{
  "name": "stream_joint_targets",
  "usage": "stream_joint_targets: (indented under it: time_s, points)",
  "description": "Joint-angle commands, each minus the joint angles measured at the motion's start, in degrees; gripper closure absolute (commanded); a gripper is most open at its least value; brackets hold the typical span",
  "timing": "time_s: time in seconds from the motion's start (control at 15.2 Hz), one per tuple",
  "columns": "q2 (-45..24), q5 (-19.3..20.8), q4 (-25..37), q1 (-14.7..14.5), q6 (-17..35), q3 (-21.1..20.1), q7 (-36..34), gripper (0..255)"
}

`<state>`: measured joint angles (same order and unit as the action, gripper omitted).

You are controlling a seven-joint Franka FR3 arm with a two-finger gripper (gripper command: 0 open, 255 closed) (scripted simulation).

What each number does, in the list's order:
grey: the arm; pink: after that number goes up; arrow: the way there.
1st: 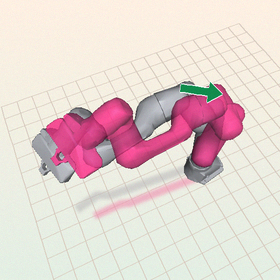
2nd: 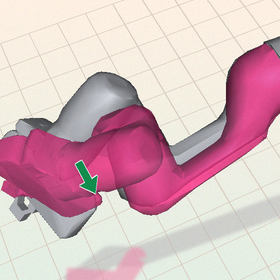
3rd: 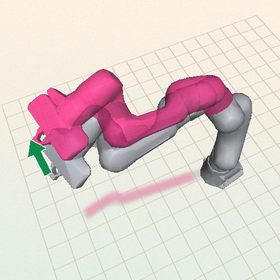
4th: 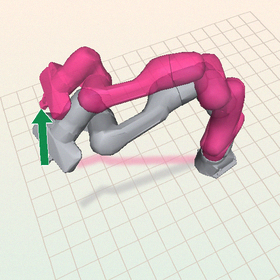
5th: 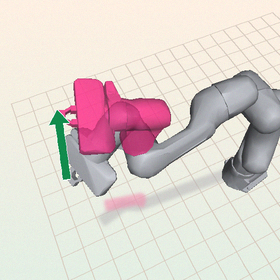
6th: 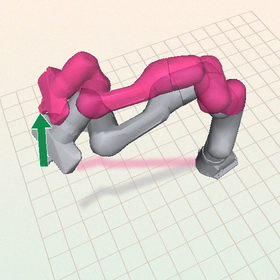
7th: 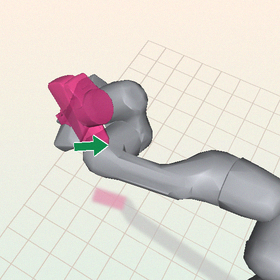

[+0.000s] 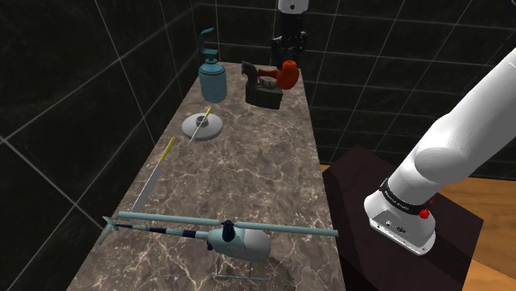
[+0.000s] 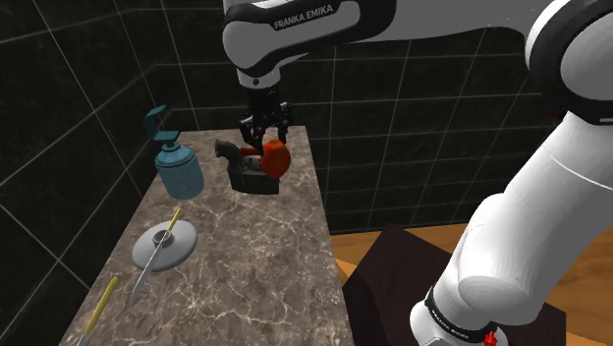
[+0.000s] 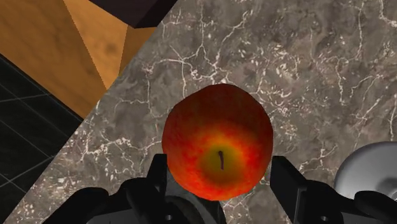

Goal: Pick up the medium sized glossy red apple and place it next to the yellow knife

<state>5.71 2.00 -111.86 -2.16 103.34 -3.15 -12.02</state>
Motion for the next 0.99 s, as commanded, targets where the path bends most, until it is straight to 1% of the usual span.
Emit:
stream_joint_targets:
  time_s: [0.0,0.46,0.92]
  points:
    - [1.17,-0.36,-1.19,-1.16,-0.07,-1.37,-2.52,255]
    - [2.59,-1.81,-2.52,-5.52,-0.38,-6.78,-11.83,255]
    - [1.15,-2.83,-0.68,-9.83,-0.88,-12.43,-21.51,255]
